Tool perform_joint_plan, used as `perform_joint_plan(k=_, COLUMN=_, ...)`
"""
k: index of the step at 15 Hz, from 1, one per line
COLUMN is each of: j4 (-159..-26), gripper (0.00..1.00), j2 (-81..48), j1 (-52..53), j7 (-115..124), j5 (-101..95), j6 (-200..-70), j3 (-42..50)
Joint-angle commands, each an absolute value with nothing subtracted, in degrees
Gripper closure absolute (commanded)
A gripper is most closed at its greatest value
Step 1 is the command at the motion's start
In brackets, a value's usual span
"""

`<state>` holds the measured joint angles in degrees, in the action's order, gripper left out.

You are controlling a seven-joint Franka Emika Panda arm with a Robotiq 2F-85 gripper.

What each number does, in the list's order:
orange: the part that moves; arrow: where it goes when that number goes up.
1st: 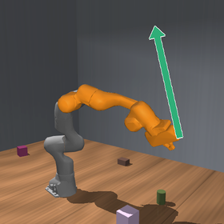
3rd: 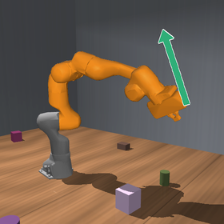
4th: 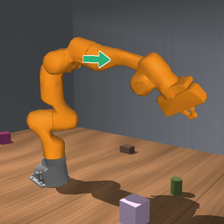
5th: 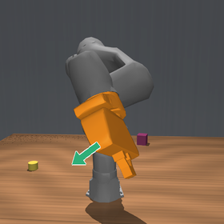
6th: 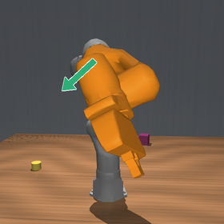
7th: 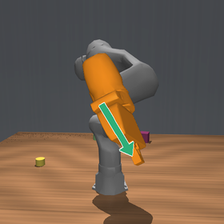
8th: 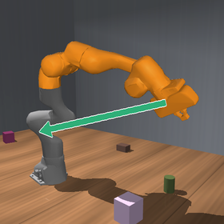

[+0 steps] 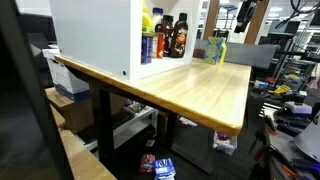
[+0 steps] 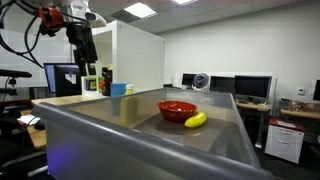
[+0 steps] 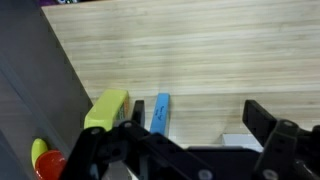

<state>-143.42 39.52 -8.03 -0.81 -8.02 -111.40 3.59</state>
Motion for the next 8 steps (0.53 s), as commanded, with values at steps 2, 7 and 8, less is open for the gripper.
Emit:
perform_joint_plan(k=2, j4=-143.26, gripper=0.0, j2=39.5, j1=-7.55, j7=-0.58, j5=-8.29, j6=-111.19, j3=3.98)
perform_joint_plan(k=7, j4=-143.26, gripper=0.0, j2=39.5, j1=-7.55, j7=-0.58, j5=-8.29, j6=-111.19, j3=3.98)
perform_joint_plan(k=8, j4=-143.39, gripper=0.0, j2=39.59, j1=-7.25, j7=-1.06, j5=-7.86, j6=-111.74, j3=4.33)
